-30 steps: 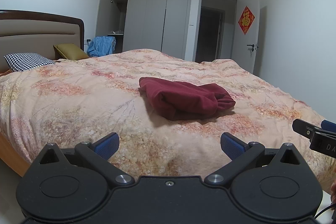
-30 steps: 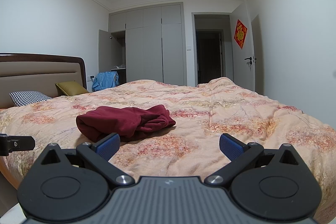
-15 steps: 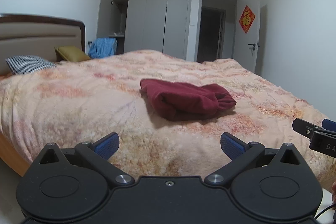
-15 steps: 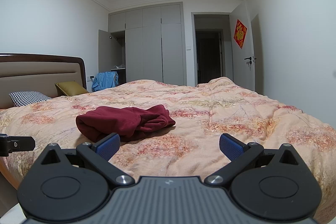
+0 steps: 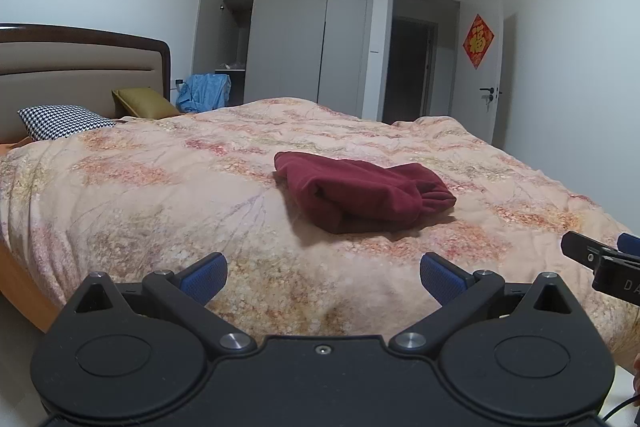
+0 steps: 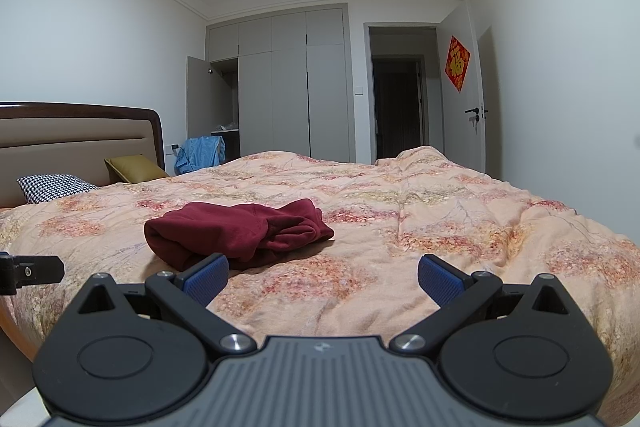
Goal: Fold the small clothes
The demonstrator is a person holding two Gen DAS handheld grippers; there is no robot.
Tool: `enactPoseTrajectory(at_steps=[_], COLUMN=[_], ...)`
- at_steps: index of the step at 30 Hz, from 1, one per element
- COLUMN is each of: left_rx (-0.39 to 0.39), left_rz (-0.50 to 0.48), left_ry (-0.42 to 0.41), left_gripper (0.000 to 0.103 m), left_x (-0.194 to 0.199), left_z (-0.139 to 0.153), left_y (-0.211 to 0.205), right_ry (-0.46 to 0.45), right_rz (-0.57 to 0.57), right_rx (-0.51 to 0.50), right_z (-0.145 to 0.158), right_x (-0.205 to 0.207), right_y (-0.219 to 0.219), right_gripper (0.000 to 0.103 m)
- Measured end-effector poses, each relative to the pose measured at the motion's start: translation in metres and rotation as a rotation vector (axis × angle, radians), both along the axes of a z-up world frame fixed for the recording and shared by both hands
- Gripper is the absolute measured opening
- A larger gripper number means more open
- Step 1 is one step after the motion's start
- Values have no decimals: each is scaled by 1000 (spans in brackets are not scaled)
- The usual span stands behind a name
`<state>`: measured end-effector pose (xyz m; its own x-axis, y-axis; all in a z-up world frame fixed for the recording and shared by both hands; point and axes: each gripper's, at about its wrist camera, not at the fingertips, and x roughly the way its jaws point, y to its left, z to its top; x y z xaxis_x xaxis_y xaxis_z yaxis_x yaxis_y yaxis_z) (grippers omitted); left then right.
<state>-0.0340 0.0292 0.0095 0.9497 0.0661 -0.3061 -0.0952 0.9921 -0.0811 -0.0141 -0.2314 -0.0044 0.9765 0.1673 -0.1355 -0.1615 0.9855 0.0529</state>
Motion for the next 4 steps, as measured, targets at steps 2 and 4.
enactPoseTrajectory(at_steps=[2,4], left_rx=[-1,-3], left_rz=[-1,-3], left_ry=[5,15], left_gripper=[102,102], left_x=[1,3], left_z=[0,-1], left_y=[1,1], right_ry=[0,6], right_rz=[0,1], right_rx=[0,2], right_z=[0,0], right_x=[0,1], right_y=[0,1], right_gripper=[103,103])
